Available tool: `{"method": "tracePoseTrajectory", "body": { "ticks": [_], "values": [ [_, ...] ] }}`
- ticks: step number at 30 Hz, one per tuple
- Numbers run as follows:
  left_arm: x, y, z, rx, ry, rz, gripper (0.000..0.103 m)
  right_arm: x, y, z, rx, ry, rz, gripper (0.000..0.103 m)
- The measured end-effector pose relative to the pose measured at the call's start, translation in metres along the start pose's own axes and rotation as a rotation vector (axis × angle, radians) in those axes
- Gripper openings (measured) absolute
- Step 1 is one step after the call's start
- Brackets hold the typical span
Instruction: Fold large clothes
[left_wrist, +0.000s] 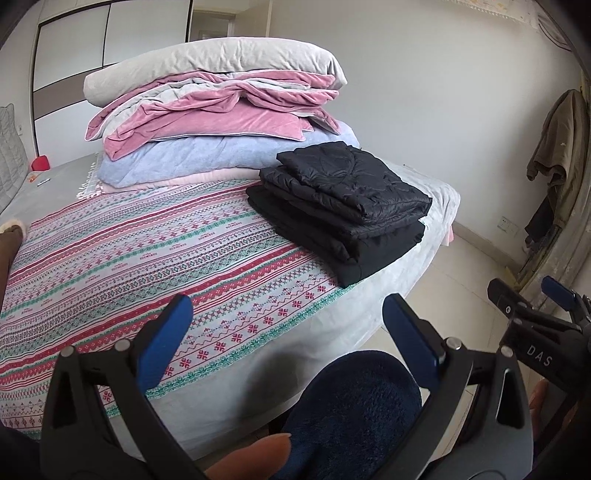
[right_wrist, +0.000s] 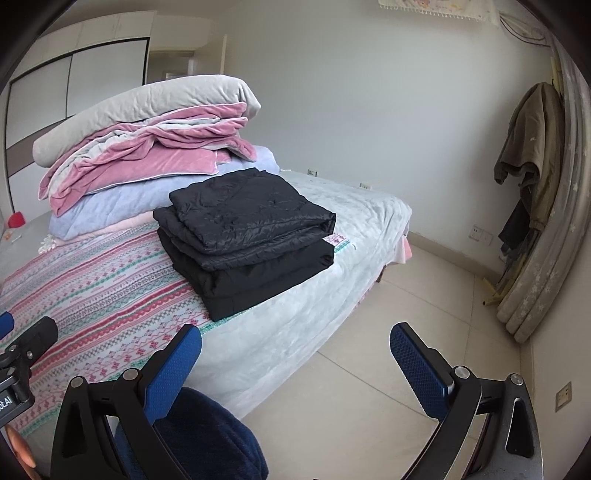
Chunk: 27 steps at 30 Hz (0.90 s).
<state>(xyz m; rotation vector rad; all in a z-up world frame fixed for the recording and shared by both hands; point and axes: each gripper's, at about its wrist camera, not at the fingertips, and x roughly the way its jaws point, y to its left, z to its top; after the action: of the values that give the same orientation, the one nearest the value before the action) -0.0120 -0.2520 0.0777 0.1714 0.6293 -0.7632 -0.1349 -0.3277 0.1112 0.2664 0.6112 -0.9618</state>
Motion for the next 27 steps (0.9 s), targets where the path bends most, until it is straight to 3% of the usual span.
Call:
{"method": "tracePoseTrajectory", "body": {
  "ticks": [27],
  "values": [
    [-0.001, -0.012, -0.002, 0.042, -0.008, -0.042, 0.102, 0.003, 0.000, -0.004, -0.006, 0.008, -0.024, 0.103]
  ]
}}
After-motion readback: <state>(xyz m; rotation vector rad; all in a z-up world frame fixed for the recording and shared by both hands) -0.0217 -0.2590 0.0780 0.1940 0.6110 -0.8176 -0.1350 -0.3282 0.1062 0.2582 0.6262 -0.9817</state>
